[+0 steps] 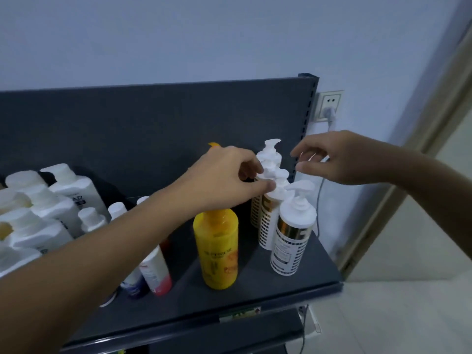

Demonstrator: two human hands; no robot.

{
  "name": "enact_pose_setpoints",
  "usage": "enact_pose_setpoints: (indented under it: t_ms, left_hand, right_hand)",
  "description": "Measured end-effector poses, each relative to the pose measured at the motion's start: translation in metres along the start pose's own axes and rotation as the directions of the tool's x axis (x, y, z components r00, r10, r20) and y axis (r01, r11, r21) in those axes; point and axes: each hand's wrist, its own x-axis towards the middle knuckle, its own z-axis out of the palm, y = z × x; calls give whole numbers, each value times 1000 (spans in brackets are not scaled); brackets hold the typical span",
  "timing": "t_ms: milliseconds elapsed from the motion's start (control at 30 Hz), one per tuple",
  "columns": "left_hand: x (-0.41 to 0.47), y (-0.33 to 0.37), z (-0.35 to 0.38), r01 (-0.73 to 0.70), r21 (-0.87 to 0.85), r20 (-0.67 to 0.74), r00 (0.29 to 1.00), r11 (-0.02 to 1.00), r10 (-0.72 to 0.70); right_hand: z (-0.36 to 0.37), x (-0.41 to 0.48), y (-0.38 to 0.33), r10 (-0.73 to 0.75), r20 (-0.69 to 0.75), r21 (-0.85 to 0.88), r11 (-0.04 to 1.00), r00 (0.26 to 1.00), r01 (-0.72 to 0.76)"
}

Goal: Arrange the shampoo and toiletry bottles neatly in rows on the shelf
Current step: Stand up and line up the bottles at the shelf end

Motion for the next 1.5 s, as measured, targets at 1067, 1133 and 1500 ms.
enact_pose_setpoints:
  t_ms: [1067, 1133, 1500]
  left_hand:
    - [88, -1, 66, -62, 142, 29, 998, 988, 59]
    - [87, -4, 65, -62, 139, 56, 997, 988, 55]
    - [132, -25, 35, 43, 133, 84, 995, 990, -54]
  right_hand:
    - [84, -13, 22, -58, -62, 336, 939, 996, 76]
    - [84, -11, 23, -57, -54, 344, 936, 997, 72]
    - [35, 39, 65, 57, -67, 263, 964, 996, -37]
